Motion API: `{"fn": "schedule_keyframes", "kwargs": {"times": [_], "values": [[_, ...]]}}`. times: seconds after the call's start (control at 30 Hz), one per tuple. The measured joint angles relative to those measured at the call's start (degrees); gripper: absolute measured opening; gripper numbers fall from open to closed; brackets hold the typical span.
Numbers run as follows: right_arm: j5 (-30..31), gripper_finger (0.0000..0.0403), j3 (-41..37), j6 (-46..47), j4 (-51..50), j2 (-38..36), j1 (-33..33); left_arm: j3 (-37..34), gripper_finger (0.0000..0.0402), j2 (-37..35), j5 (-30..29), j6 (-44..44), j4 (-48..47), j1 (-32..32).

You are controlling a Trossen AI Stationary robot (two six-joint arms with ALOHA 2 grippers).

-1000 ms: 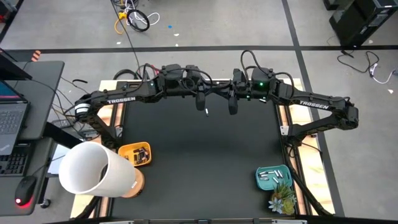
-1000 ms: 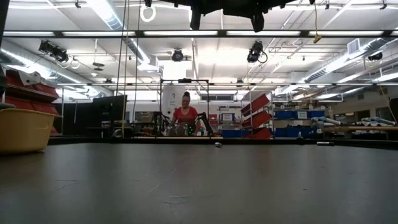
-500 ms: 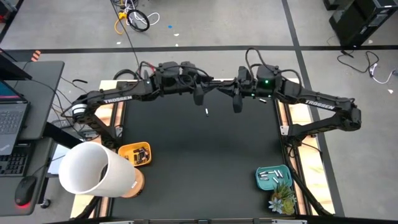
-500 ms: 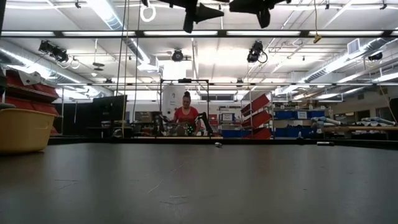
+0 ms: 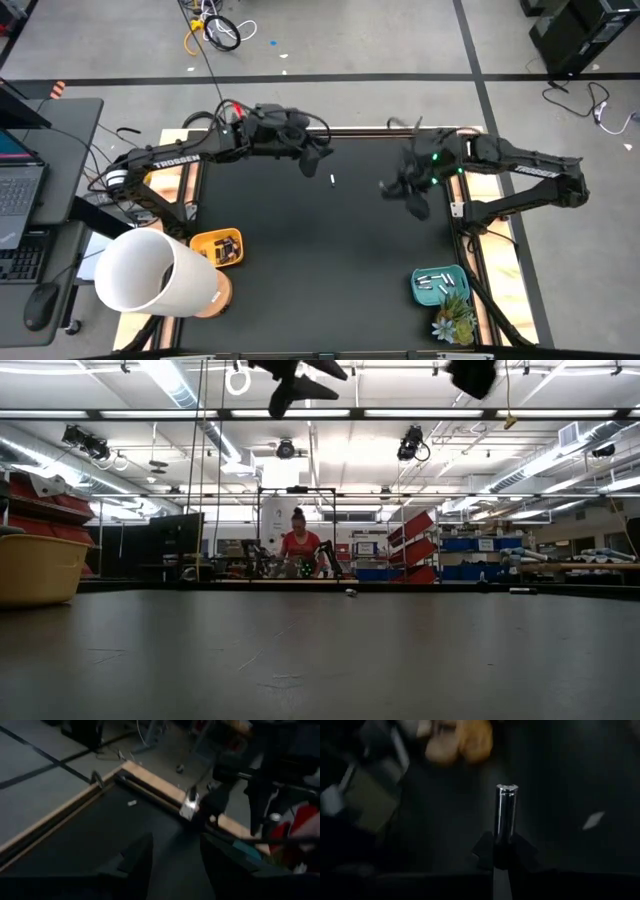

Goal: Sort batteries
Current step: Put the silver battery into the green bin

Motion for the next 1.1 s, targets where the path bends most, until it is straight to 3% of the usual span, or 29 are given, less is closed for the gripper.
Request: {"fn": "schedule_keyframes", "kwargs": {"times": [0.17, 0.37, 0.63, 0.83, 1.1], "values": [[-5.51, 0.0021, -1.99, 14.16, -10.82, 0.8, 5.74, 0.0, 0.0163, 0.0, -0.27, 2.67, -2.21, -3.83], [-13.89, 0.0021, -8.42, 35.37, -11.17, 1.15, 19.87, -0.15, 0.0158, -0.02, -3.13, 6.16, -2.07, -10.8], [-9.53, 0.0021, -12.17, 54.02, -11.1, 1.09, 37.54, -0.7, 0.0158, -0.07, -9.94, 6.25, -1.04, -18.19], [-6.13, 0.0024, -22.96, 62.1, -8.96, 1.14, 41.58, -0.7, 0.0158, -0.07, -11.31, 6.27, 0.19, -20.21], [-11.44, 0.0021, -36.42, 66.05, 8.01, 1.14, 42.47, -0.7, 0.0158, -0.07, -11.26, 6.08, 0.39, -21.41]]}}
